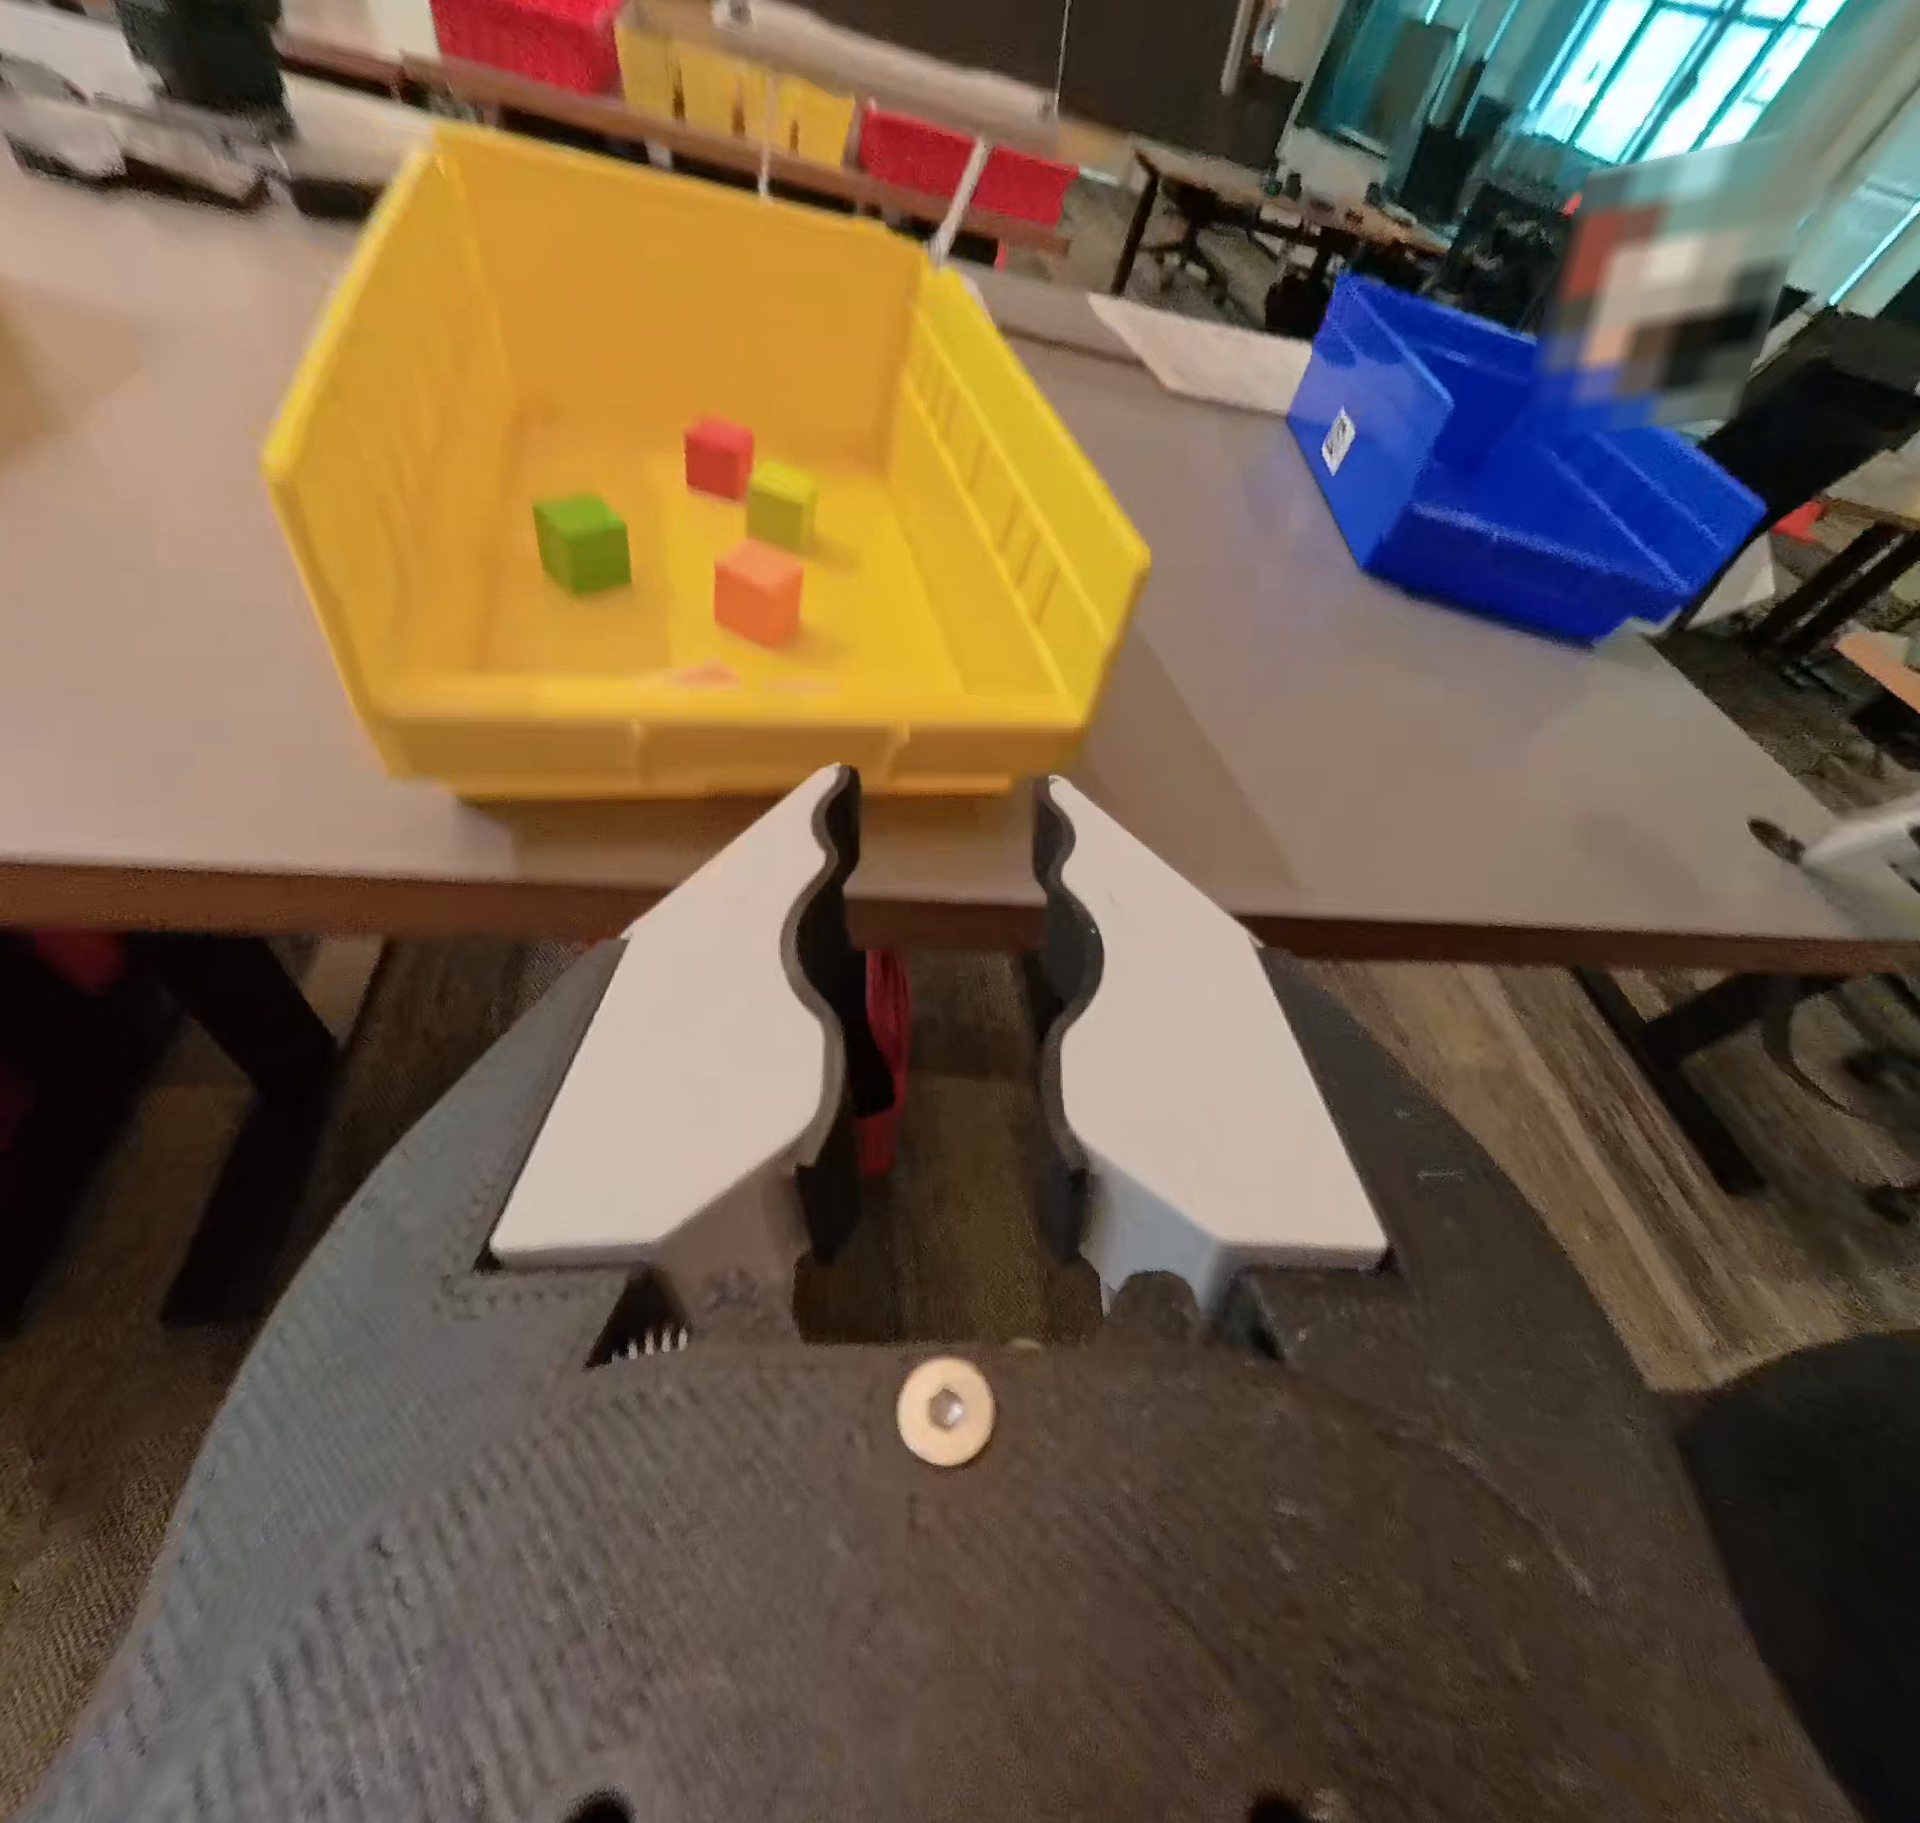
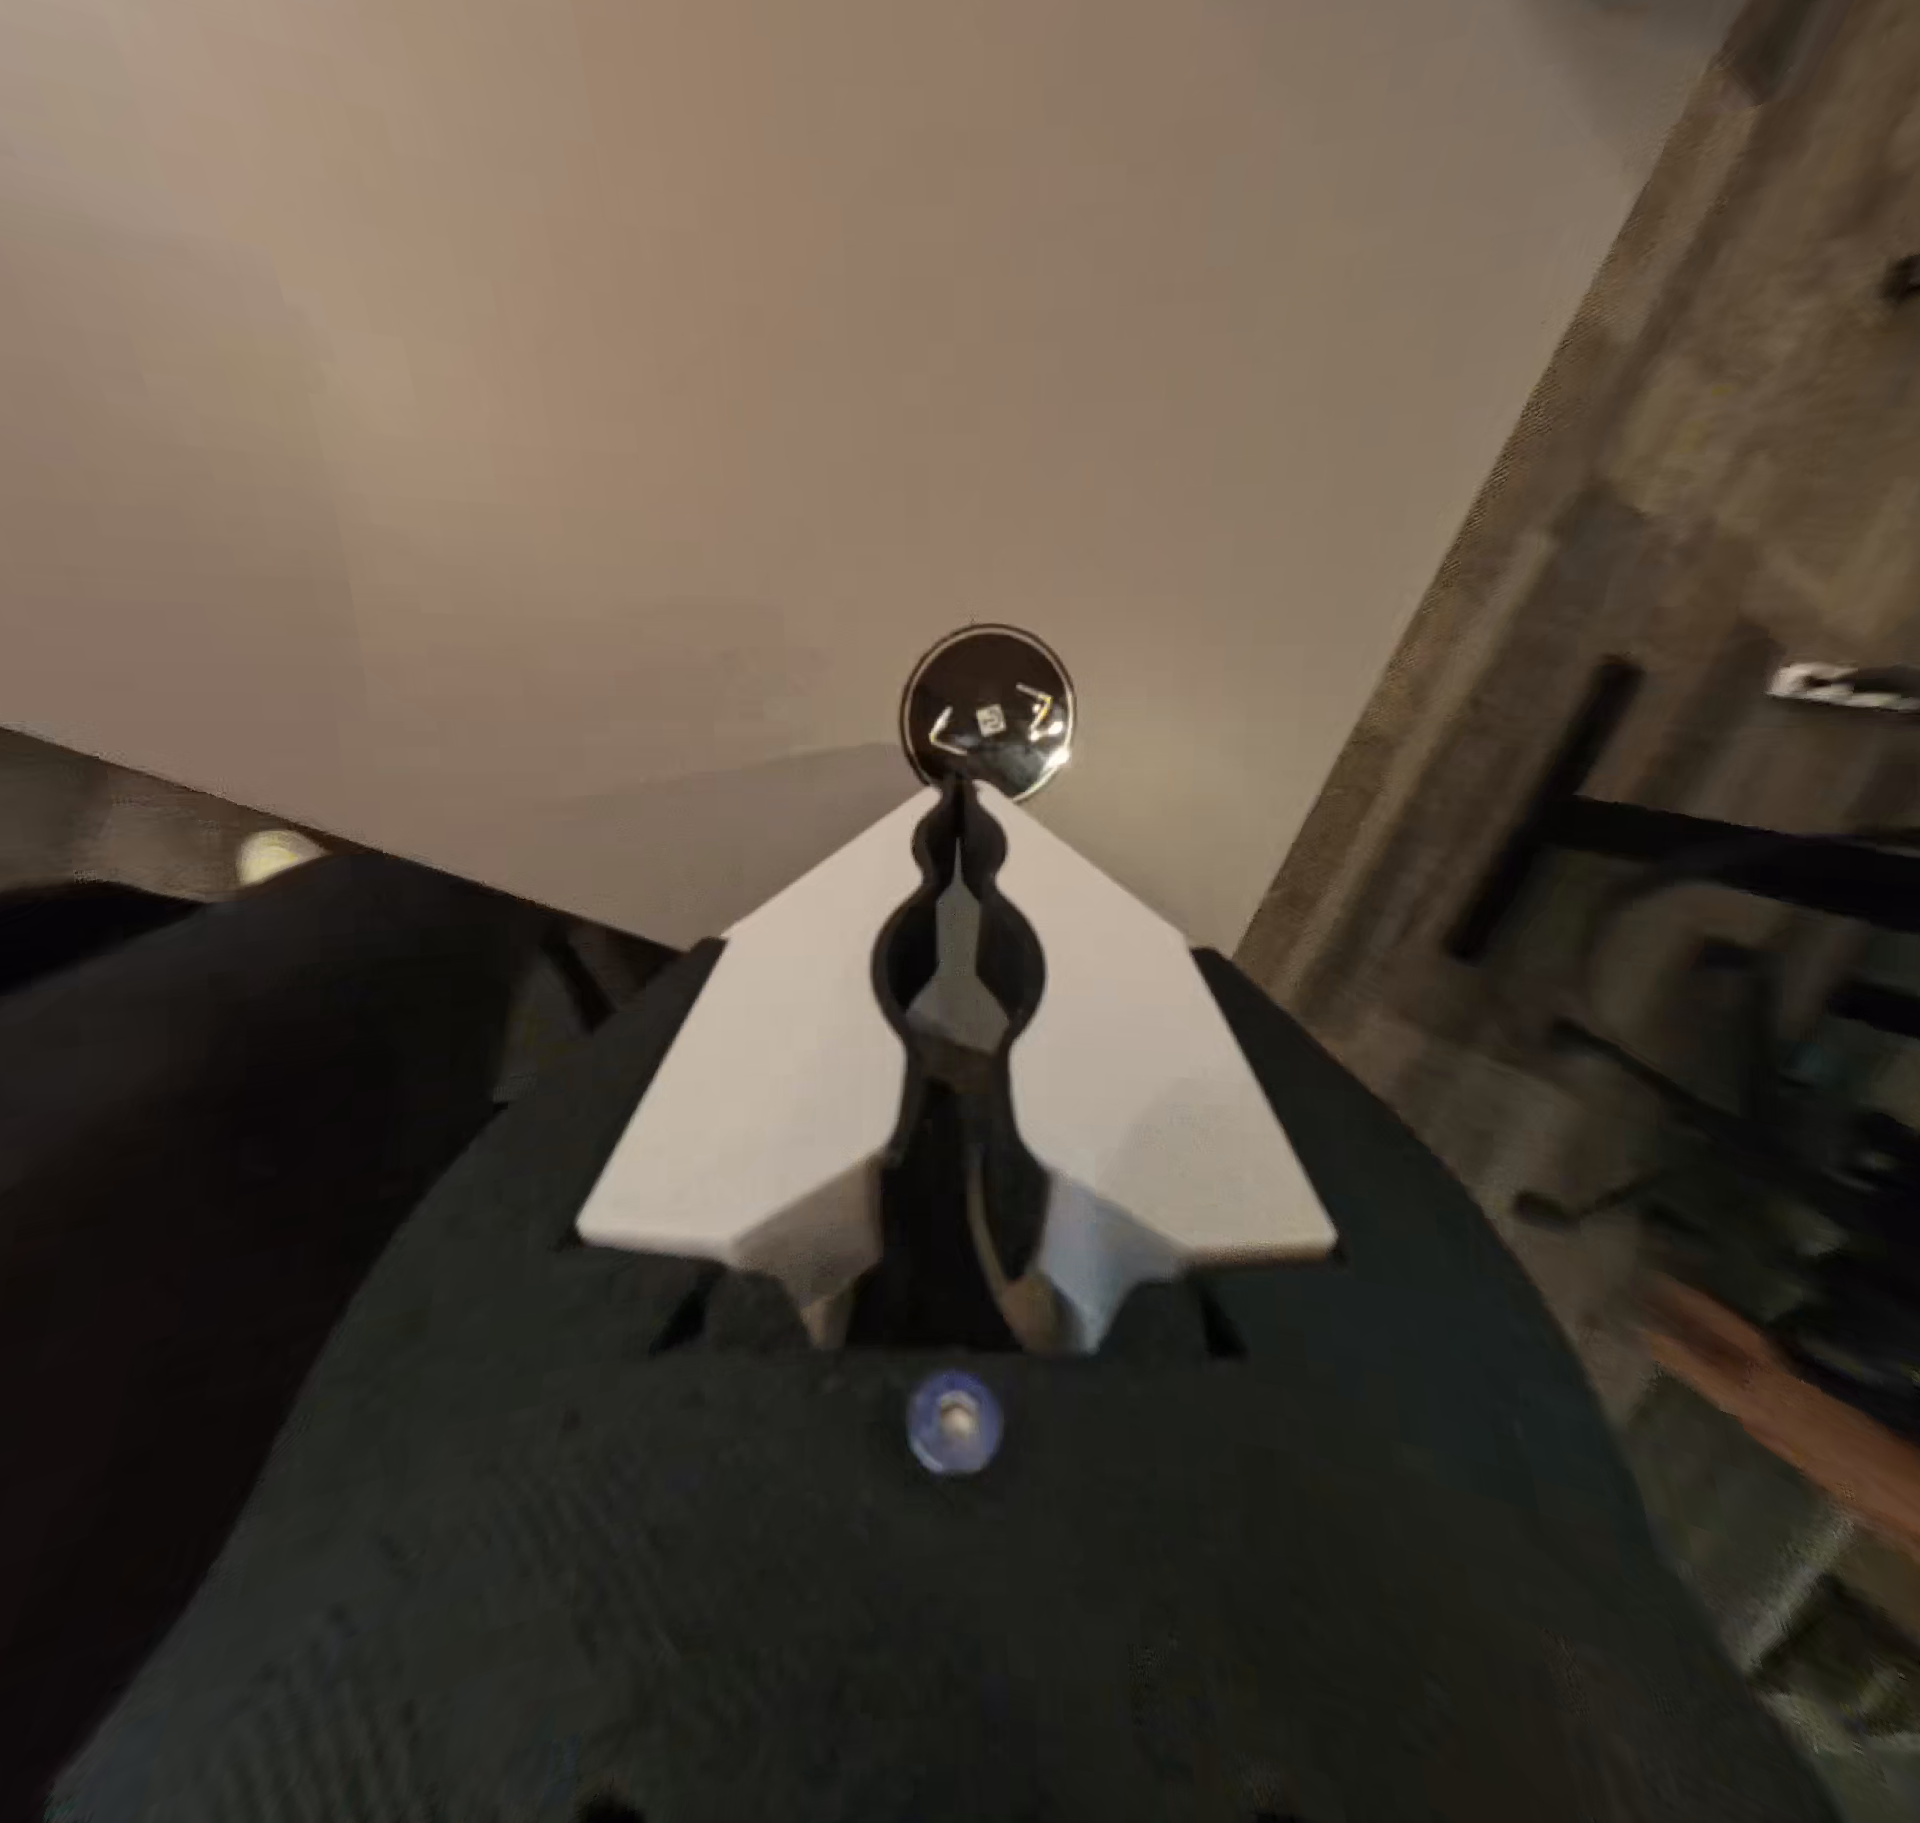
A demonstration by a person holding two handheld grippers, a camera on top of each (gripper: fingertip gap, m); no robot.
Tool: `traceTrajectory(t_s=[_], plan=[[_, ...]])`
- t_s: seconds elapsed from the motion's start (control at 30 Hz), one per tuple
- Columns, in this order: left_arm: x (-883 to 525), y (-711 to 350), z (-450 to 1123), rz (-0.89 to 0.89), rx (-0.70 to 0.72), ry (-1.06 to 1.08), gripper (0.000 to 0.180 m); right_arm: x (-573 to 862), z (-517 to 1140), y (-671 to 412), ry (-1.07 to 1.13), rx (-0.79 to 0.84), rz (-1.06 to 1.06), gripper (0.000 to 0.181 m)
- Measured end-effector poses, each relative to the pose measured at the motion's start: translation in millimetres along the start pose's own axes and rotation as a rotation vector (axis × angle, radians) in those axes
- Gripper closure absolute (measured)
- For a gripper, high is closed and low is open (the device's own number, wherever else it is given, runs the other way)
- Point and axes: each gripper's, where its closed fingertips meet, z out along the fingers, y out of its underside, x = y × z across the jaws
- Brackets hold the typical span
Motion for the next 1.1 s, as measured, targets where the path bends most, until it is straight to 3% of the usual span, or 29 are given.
traceTrajectory(t_s=[0.1, 0.33, 0.43, 0.77, 1.1], plan=[[-5.1, -32.5, 13.2, 0.029, 0.043, -0.026, 0.147, -0.4, -2.3, -0.3, 0.025, 0.017, -0.059, 0.181], [11.6, -70.3, 51.8, 0.050, 0.076, 0.002, 0.146, -0.5, -3.6, -1.0, -0.195, 0.073, 0.114, 0.181], [25.2, -74.8, 65.9, 0.046, 0.064, 0.036, 0.146, 6.3, -7.6, -18.3, -0.157, 0.198, 0.120, 0.181], [40.7, -75.9, 92.0, 0.097, 0.010, 0.071, 0.145, -2.4, -0.6, -12.5, -0.161, 0.191, 0.143, 0.181], [39.1, -77.6, 99.7, 0.076, 0.013, 0.085, 0.143, -0.6, -5.6, -14.1, -0.259, 0.269, 0.364, 0.181]])
